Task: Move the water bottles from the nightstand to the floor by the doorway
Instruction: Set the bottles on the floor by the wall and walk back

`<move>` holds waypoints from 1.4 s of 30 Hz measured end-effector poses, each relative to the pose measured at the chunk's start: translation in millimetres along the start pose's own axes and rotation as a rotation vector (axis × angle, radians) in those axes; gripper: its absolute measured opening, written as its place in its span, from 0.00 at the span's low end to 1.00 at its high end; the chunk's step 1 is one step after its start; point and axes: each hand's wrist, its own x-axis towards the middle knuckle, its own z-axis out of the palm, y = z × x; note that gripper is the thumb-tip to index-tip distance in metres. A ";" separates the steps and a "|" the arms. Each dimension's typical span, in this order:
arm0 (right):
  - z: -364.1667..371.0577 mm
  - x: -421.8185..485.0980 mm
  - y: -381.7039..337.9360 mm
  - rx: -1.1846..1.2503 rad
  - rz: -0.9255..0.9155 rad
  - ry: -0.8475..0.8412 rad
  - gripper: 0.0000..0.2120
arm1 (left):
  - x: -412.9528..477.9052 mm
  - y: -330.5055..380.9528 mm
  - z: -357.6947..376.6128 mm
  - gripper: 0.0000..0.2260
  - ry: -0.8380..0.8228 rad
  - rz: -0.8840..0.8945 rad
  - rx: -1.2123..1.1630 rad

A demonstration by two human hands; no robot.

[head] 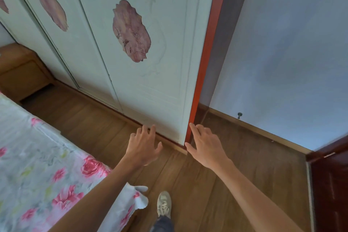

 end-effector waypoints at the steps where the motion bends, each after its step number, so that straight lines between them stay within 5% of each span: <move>1: -0.5 11.0 0.5 0.000 -0.005 0.000 0.33 | 9.6 -4.2 -0.1 0.30 0.001 -0.002 -0.002; 23: -18.7 282.7 -66.8 -0.031 -0.249 -0.049 0.32 | 187.3 -153.6 -45.8 0.27 0.078 -0.225 -0.042; 42: -9.5 527.2 -231.8 0.051 -0.740 -0.080 0.31 | 272.4 -334.6 -70.2 0.31 0.166 -0.754 -0.020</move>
